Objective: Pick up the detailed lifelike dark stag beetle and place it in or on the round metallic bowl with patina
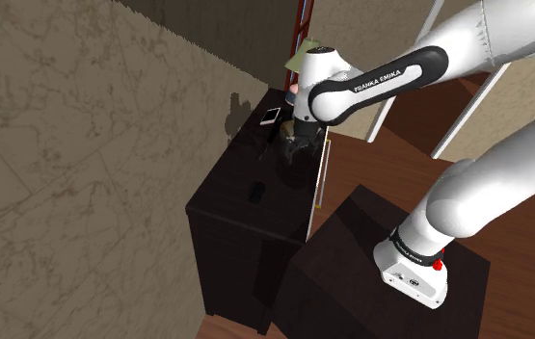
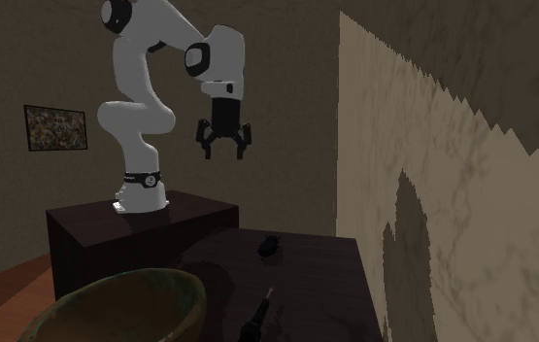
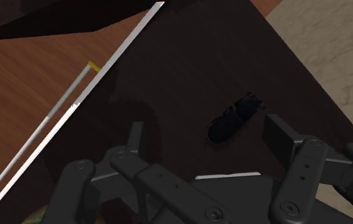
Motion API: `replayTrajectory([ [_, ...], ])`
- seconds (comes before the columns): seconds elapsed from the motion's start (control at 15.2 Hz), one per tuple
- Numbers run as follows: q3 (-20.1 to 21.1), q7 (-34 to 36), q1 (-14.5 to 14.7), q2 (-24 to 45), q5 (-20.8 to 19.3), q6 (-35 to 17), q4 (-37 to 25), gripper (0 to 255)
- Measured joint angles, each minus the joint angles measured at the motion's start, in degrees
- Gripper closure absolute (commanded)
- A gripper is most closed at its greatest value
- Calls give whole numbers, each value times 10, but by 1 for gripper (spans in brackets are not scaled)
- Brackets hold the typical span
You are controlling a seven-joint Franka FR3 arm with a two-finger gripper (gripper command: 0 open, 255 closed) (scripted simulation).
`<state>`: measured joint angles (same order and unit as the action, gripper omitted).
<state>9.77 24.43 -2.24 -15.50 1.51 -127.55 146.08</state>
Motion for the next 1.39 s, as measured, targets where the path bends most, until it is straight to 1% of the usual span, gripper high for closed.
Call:
replayTrajectory([
  [0.33,14,71,-9,117,-26,-88,-31,0],
  [0.4,16,89,-10,150,-36,-101,-52,0],
  [0.53,15,122,-9,202,-53,-132,-72,0],
  [0.79,1,177,-4,299,-87,-174,-127,0],
  [1.12,-23,241,18,414,-113,-211,-207,0],
  [1.39,-34,258,27,462,-120,-229,-238,0],
])
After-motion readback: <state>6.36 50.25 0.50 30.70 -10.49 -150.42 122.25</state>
